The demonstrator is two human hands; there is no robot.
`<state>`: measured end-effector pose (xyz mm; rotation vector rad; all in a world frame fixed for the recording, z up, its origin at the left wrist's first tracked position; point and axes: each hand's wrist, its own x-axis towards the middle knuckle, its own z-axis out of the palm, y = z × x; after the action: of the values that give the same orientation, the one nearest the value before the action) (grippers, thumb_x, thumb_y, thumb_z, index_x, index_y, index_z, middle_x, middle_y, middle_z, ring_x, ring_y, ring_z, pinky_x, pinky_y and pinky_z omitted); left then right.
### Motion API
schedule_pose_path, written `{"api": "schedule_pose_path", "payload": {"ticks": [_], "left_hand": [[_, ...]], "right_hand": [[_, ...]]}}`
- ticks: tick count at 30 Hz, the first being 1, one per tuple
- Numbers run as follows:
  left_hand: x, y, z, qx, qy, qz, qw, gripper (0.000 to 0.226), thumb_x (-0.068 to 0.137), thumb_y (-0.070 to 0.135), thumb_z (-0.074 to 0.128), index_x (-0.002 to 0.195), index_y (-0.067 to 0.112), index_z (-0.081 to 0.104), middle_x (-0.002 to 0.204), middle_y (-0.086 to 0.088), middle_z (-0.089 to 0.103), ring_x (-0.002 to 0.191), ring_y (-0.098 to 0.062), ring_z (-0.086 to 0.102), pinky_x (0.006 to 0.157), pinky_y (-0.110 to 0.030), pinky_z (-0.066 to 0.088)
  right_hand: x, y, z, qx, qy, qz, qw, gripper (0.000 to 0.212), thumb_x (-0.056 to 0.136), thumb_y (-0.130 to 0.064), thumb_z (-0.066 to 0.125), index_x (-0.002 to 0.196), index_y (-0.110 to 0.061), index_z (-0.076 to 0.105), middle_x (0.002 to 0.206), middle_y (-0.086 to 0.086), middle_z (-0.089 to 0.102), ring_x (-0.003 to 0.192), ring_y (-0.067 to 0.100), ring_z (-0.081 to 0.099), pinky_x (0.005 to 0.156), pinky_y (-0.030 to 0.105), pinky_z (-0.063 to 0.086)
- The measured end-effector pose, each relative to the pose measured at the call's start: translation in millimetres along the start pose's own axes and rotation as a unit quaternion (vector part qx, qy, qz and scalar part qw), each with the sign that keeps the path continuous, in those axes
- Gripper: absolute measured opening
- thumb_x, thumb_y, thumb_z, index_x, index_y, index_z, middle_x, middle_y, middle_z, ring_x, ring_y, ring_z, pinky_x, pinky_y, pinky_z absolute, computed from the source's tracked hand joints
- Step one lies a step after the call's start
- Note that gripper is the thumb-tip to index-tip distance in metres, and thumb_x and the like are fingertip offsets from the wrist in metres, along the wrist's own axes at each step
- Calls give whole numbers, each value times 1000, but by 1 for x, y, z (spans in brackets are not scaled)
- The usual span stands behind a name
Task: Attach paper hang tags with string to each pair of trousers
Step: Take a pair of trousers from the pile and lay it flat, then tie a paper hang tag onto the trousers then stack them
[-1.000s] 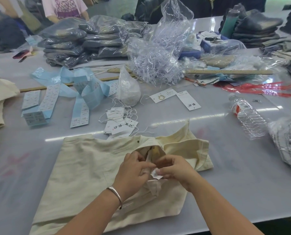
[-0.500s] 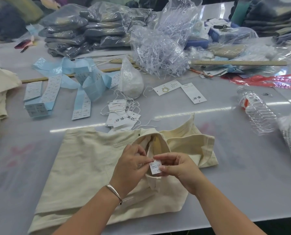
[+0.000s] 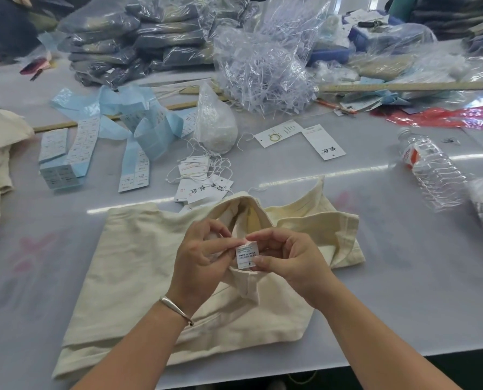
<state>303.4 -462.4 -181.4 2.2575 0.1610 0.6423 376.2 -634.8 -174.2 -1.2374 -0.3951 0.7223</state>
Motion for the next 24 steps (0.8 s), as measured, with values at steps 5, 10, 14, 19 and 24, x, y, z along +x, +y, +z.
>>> {"api": "schedule_pose_path", "payload": {"ticks": [5,10,14,19,24], "left_hand": [[-5,4,0,-16,-76,-11,997,40,74,10,77,111,22,71,122,-1,46,102,-19,55,88,-25,48],[-3,-9,-18,-16,-60,-40,997,37,79,26,70,115,26,66,131,7,43,112,-9,55,78,-14,48],[7,-55,-53,48,-59,-124,989,11,88,22,67,98,24,72,108,9,53,91,-5,57,68,-17,45],[29,-134,-97,226,-98,-267,932,24,96,41,50,79,31,63,97,7,62,101,-21,53,87,-36,41],[70,-204,-123,225,-30,-336,914,27,94,44,51,73,27,55,100,0,59,107,-27,52,85,-38,44]], "right_hand": [[6,4,-11,-376,161,-15,912,23,75,8,59,75,-14,67,73,-1,66,69,14,61,67,38,54],[18,0,-6,-456,244,-101,850,23,70,2,63,64,-20,57,65,-11,54,65,8,51,54,19,40],[45,-2,34,-446,155,-118,874,24,70,5,64,67,-19,63,65,-13,56,73,5,52,66,17,42],[95,16,87,-481,28,-70,873,21,78,-4,61,81,-25,63,74,-15,56,73,5,52,68,22,43],[163,42,134,-531,-14,36,847,18,79,-14,57,74,-31,56,76,-12,60,76,7,54,73,24,45]]}}
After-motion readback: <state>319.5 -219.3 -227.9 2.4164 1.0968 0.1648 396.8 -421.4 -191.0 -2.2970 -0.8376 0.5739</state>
